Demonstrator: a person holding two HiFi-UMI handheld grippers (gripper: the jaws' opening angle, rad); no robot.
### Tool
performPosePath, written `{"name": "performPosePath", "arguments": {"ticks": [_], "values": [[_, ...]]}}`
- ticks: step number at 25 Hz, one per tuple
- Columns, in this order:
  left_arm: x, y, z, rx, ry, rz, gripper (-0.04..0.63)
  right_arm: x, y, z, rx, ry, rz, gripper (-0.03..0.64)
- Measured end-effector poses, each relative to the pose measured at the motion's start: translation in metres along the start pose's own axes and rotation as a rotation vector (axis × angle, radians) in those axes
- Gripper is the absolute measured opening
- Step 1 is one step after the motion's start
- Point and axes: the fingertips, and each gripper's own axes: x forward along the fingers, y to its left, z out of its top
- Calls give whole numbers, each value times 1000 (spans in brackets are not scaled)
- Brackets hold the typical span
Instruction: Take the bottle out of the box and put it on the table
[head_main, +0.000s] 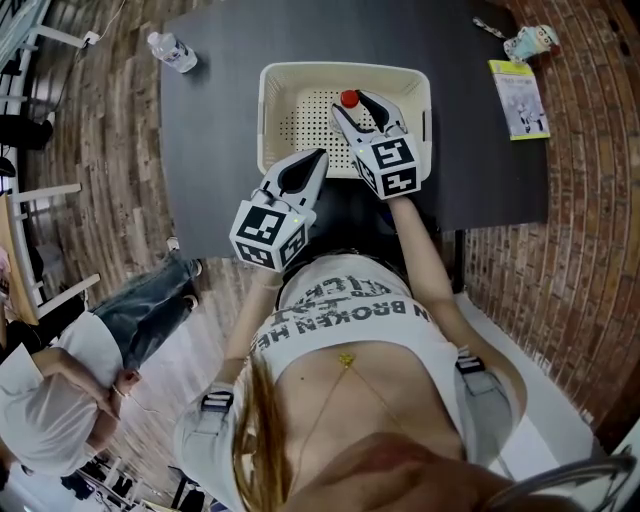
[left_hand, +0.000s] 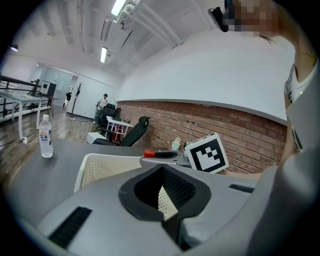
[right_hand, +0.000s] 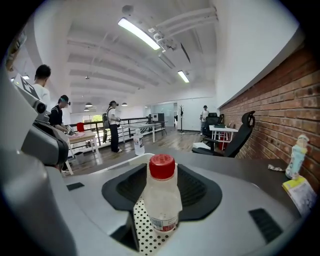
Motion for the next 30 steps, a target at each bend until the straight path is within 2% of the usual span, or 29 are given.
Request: {"name": "performPosePath", "arguments": {"ticks": [16,30], "values": [[3,3,-5,-12,9,-10,0,3,-1,-3,-14,-33,-33,175],[-2,-6,-7,-14,6,-19,0,-10,5,-3,-29,-54,-26,169]]}}
